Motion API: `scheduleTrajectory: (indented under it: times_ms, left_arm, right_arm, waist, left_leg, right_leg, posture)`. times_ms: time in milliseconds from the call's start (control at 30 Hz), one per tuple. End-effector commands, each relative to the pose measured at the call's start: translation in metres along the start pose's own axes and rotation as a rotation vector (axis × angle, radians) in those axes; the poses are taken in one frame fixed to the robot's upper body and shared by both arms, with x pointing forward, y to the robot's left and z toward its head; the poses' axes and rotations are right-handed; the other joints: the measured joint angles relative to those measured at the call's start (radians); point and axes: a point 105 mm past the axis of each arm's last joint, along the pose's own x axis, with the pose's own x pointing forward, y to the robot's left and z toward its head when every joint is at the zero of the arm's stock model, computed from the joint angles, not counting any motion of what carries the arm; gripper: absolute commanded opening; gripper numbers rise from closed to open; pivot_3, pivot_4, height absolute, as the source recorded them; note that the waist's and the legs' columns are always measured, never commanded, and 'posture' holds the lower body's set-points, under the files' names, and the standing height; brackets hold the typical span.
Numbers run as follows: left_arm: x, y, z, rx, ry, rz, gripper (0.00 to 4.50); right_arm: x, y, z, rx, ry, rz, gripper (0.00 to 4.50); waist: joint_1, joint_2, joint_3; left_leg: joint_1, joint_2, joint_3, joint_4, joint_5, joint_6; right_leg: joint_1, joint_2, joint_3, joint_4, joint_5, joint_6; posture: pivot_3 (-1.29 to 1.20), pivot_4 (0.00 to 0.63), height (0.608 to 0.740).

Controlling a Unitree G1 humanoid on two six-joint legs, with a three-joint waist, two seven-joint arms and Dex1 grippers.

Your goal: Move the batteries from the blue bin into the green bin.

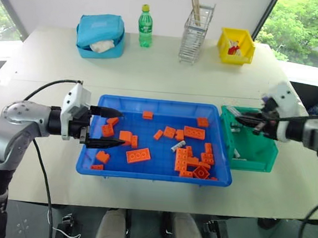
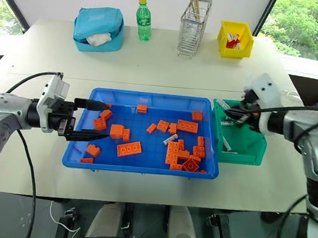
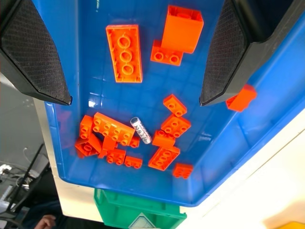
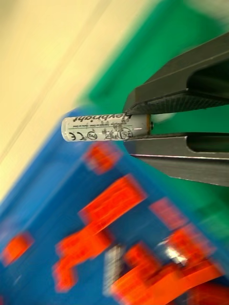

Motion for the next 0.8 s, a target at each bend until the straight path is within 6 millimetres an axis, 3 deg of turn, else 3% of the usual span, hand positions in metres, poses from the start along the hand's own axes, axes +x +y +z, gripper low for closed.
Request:
scheduleTrajectory:
  times_ms: [33,133,267,433,567,667,800]
  left_arm:
    - [0.000,0.002,0.007,0.040,-0.019,-0.003,4.50]
    - [0.001,0.004,0.011,0.047,-0.029,-0.004,4.50]
    - [0.002,0.004,0.012,0.049,-0.031,-0.009,4.50]
    - [0.004,0.004,0.013,0.054,-0.034,-0.017,4.50]
    - [0.007,0.005,0.015,0.063,-0.037,-0.020,4.50]
    - [0.007,0.004,0.017,0.069,-0.039,-0.016,4.50]
    - [0.003,0.003,0.017,0.071,-0.037,0.003,4.50]
  right_arm:
    - [-0.014,-0.006,-0.006,-0.023,0.003,-0.043,0.53]
    - [-0.016,-0.009,-0.007,-0.027,-0.005,-0.068,1.95]
    - [-0.010,0.002,0.021,-0.065,-0.115,-0.011,3.95]
    - [0.019,0.057,0.053,-0.204,-0.199,0.244,3.95]
    - [0.047,0.092,0.060,-0.277,-0.193,0.383,3.95]
    - [0.066,0.116,0.049,-0.406,-0.134,0.457,3.95]
    - [0.083,0.126,0.026,-0.544,-0.050,0.503,3.95]
  waist:
    - [-0.002,0.000,0.000]
    - [-0.002,0.000,0.000]
    - [-0.002,0.000,0.000]
    - [-0.003,0.000,0.000]
    - [0.001,0.000,0.000]
    - [0.004,0.000,0.000]
    - [0.005,0.000,0.000]
  left_leg:
    - [0.001,0.000,0.000,0.000,0.000,0.000]
    - [0.001,0.000,0.000,0.000,0.000,0.000]
    - [0.002,0.000,0.000,0.000,0.000,0.000]
    - [0.002,0.000,-0.001,0.000,0.000,0.000]
    - [0.001,0.000,-0.001,0.000,0.000,0.000]
    - [0.001,0.000,0.000,0.000,0.000,0.000]
    - [0.000,0.000,0.000,0.001,0.000,0.000]
  right_leg:
    - [0.001,0.000,0.000,0.000,0.000,0.000]
    - [0.001,0.000,0.000,0.001,0.000,0.000]
    - [0.001,0.000,0.001,0.001,0.000,0.000]
    - [0.001,0.001,0.001,0.001,0.000,0.000]
    - [0.001,0.001,0.000,0.001,0.000,0.000]
    - [0.001,0.001,0.000,0.001,0.000,0.000]
    - [0.001,0.000,0.000,0.001,0.000,0.000]
  posture:
    - [0.00,0.150,0.736]
    - [0.00,0.150,0.736]
    - [0.00,0.150,0.736]
    - [0.00,0.150,0.736]
    - [0.00,0.150,0.736]
    - [0.00,0.150,0.736]
    - [0.00,0.150,0.736]
